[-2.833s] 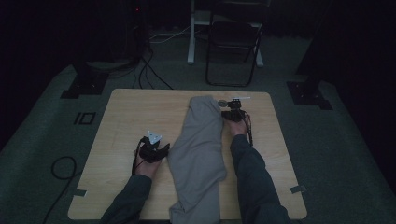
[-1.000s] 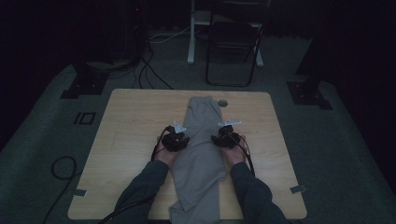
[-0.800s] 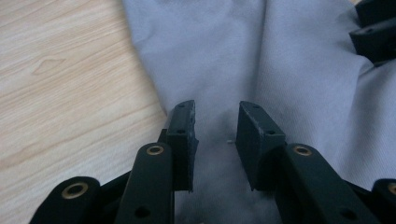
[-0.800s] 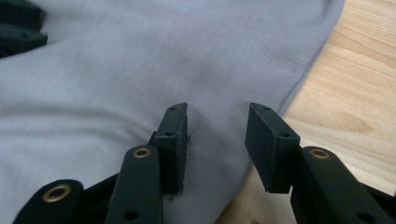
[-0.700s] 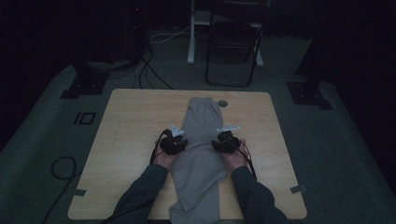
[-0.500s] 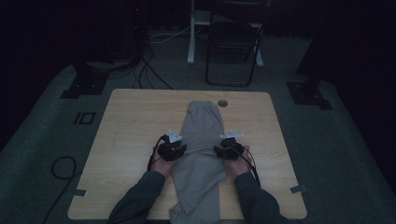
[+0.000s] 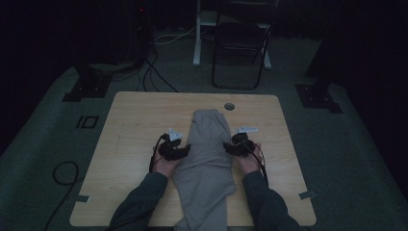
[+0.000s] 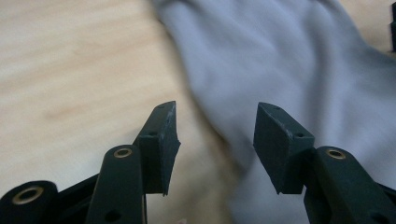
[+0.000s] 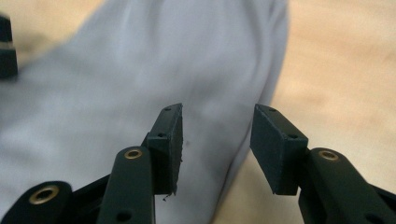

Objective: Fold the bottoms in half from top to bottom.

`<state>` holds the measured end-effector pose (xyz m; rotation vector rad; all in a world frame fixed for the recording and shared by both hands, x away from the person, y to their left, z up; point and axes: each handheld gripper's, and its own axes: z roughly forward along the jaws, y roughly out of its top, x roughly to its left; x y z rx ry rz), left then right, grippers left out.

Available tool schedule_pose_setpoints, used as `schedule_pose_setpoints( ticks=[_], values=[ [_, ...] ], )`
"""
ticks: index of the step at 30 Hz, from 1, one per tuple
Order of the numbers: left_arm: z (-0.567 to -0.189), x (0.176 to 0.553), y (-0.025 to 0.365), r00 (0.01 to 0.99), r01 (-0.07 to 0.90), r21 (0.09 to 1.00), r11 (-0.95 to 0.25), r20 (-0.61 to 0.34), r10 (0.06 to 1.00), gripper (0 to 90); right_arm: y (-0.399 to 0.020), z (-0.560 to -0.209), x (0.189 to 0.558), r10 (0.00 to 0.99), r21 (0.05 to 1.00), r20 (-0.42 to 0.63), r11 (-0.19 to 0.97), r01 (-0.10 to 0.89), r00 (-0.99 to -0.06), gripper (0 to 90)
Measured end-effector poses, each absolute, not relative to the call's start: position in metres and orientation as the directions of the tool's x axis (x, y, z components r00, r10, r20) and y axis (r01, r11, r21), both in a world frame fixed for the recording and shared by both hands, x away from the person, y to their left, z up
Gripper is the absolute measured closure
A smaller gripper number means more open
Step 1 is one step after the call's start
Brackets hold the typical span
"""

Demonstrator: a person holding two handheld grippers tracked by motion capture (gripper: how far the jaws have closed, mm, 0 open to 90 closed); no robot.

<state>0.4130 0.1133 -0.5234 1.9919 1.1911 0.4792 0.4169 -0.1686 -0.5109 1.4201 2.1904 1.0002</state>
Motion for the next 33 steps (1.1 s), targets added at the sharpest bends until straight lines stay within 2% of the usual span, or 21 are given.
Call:
schedule_pose_setpoints(
  ticks=[6, 11, 18, 22, 24, 33],
  values=[
    [-0.524, 0.45, 0.107, 0.488, 0.614, 0.736, -0.285, -0.069, 0.87, 48.0, -0.164, -0.507, 0.463, 0.923, 0.733, 0.097, 0.186, 0.654, -0.371, 52.2],
    [-0.53, 0.466, 0.092, 0.509, 0.631, 0.709, -0.315, -0.072, 0.858, 47.0, -0.162, -0.52, 0.487, 0.94, 0.697, 0.1, 0.167, 0.697, -0.325, 51.1],
    [-0.537, 0.472, 0.083, 0.522, 0.628, 0.691, -0.358, -0.032, 0.853, 47.5, -0.161, -0.533, 0.492, 0.944, 0.659, 0.087, 0.184, 0.729, -0.317, 49.6],
    [-0.536, 0.474, 0.082, 0.509, 0.631, 0.691, -0.354, -0.024, 0.861, 51.8, -0.158, -0.534, 0.492, 0.943, 0.667, 0.061, 0.205, 0.716, -0.327, 50.0],
    [-0.536, 0.476, 0.082, 0.506, 0.635, 0.688, -0.352, -0.026, 0.862, 55.4, -0.154, -0.535, 0.491, 0.941, 0.67, 0.027, 0.232, 0.705, -0.336, 54.7],
    [-0.534, 0.48, 0.082, 0.53, 0.654, 0.672, -0.346, -0.081, 0.844, 82.0, -0.148, -0.534, 0.492, 0.931, 0.669, 0.073, 0.22, 0.71, -0.357, 81.2]
  ],
)
